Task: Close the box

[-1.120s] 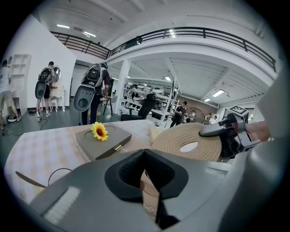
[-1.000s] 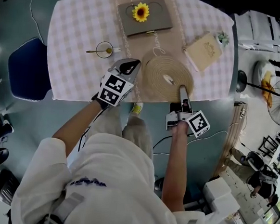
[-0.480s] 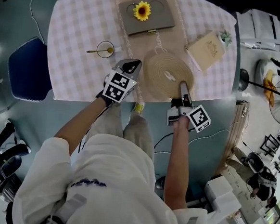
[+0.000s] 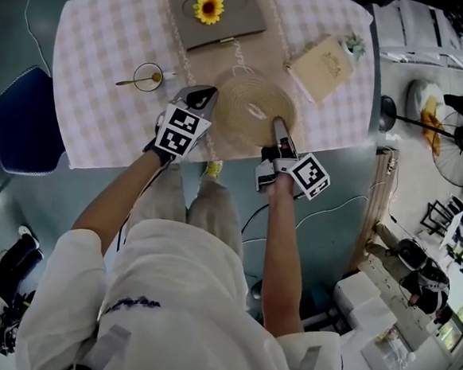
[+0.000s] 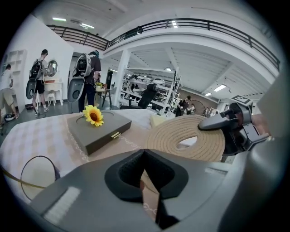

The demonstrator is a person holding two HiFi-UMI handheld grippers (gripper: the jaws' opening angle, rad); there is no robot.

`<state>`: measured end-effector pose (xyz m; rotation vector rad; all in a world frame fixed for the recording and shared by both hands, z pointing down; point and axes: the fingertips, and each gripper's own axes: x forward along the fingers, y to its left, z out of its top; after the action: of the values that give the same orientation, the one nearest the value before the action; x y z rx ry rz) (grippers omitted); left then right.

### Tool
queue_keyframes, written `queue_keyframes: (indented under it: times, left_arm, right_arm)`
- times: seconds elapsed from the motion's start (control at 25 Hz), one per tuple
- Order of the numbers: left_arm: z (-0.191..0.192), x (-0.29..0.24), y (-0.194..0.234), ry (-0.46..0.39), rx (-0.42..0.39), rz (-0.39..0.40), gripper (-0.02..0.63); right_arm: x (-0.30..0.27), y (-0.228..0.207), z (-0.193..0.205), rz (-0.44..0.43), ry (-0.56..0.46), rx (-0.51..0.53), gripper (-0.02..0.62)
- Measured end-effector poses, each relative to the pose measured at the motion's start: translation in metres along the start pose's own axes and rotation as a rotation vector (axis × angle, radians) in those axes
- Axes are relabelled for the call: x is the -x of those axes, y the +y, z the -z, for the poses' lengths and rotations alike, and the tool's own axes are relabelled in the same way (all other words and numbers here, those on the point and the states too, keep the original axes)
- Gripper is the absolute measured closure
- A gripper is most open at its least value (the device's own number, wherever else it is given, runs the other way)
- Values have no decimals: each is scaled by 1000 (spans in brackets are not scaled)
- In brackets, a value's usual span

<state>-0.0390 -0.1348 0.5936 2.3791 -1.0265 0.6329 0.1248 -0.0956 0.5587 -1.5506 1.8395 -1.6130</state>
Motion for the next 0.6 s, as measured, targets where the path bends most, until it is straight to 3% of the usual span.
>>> queue_keyframes:
  times: [0.6]
  left_arm:
    - [20, -31, -18, 90, -48, 77, 604]
  right_arm:
    - [0, -11, 5, 41, 26, 58, 563]
